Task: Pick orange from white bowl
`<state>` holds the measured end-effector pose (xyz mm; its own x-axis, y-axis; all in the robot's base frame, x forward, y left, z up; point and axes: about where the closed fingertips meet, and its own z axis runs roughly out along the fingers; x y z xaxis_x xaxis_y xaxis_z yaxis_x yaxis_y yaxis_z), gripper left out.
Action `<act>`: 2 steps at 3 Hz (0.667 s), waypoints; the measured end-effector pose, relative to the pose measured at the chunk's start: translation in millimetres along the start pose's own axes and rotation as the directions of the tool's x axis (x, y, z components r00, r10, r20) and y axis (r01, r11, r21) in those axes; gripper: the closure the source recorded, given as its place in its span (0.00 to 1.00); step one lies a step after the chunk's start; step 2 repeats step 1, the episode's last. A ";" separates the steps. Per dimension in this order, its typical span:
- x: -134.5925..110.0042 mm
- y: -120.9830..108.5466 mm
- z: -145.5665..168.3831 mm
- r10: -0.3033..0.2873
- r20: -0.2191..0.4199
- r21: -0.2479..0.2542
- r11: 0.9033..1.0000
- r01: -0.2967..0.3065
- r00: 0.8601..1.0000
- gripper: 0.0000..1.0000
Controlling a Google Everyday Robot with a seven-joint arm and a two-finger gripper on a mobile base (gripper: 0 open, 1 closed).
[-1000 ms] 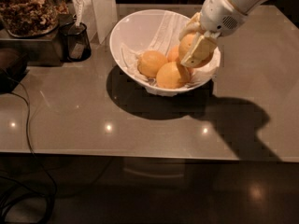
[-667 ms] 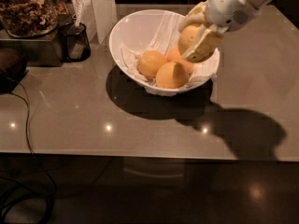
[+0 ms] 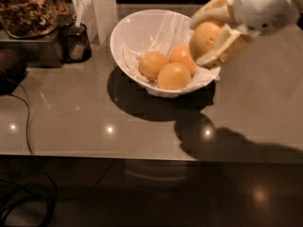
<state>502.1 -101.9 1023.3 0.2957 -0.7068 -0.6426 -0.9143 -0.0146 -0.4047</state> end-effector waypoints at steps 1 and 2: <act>4.1 2.2 -5.1 0.009 -0.003 0.008 1.000 -0.009 1.000 1.00; 4.1 2.2 -5.1 0.009 -0.003 0.008 1.000 -0.009 1.000 1.00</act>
Offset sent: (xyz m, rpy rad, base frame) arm 0.0000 0.0000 0.0000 0.0000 0.0000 0.0000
